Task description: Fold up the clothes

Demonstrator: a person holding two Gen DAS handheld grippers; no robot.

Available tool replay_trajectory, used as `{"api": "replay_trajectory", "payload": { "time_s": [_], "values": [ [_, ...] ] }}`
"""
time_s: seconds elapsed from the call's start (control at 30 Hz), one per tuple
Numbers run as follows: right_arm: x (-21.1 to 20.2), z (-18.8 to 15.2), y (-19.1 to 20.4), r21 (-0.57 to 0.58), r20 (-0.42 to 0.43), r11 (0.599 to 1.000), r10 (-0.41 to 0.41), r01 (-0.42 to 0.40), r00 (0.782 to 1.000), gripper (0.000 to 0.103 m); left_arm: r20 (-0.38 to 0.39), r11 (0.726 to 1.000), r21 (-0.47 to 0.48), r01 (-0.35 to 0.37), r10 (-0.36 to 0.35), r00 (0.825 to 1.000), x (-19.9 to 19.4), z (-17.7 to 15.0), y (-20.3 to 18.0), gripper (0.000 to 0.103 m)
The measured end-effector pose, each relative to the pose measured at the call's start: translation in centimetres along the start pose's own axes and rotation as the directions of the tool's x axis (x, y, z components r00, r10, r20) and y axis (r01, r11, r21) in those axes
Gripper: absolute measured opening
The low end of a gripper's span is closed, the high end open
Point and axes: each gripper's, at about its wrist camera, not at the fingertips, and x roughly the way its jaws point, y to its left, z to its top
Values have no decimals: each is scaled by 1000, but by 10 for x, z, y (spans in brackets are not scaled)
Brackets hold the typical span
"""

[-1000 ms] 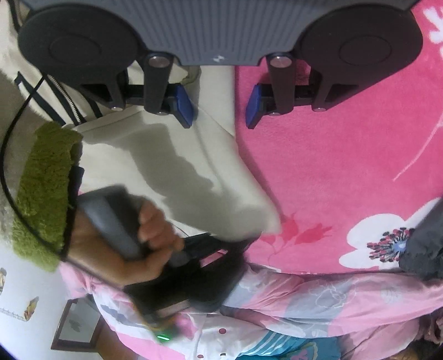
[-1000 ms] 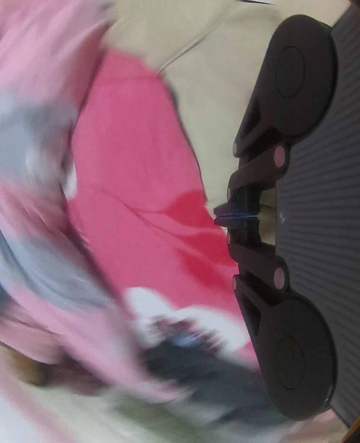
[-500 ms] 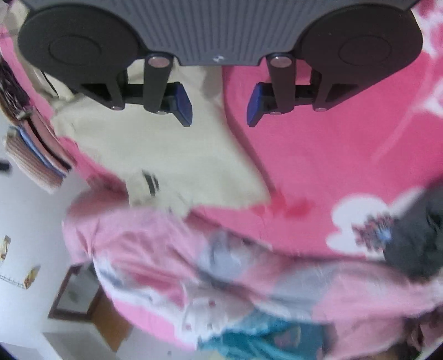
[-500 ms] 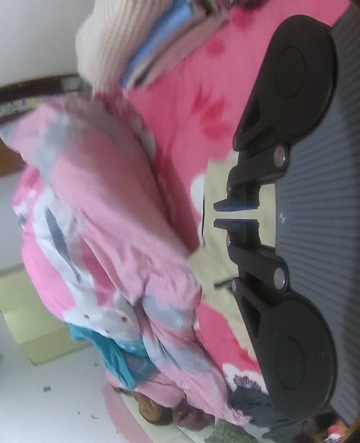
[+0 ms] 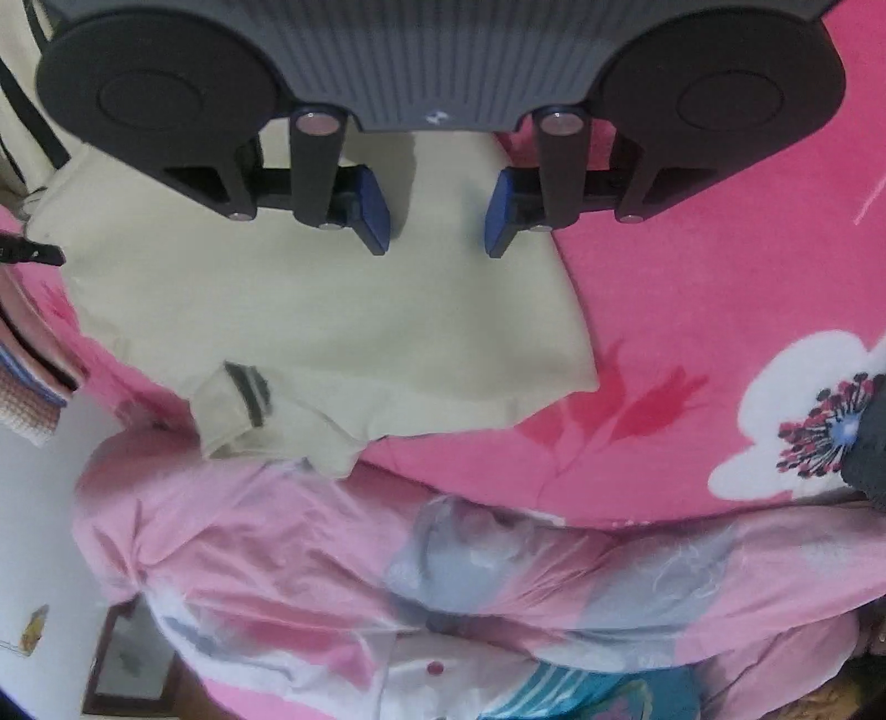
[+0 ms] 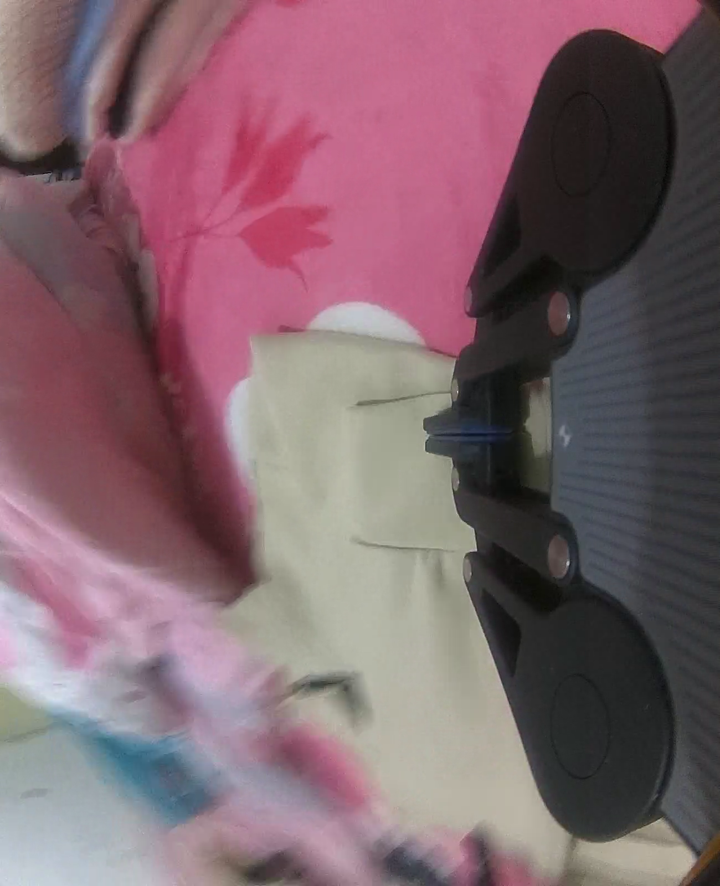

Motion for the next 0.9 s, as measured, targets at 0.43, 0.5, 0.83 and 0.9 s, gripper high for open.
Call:
{"api": "replay_trajectory", "payload": {
  "time_s": [0.43,0.5,0.83,0.9],
  "values": [
    [-44,25,35,-2,136,992,123,-123,983,5,73,1000,22,21,-23,997,-22,11,-9,45],
    [-31,22,46,-37,120,991,136,-132,983,5,71,999,33,22,-24,997,-17,17,-12,45],
    [24,-6,18,-26,34,996,86,-85,996,0,45,995,-81,-49,53,998,45,41,26,48],
    [24,-8,19,-30,35,996,85,-84,996,0,46,995,-69,-72,75,996,49,44,24,49]
  ]
}}
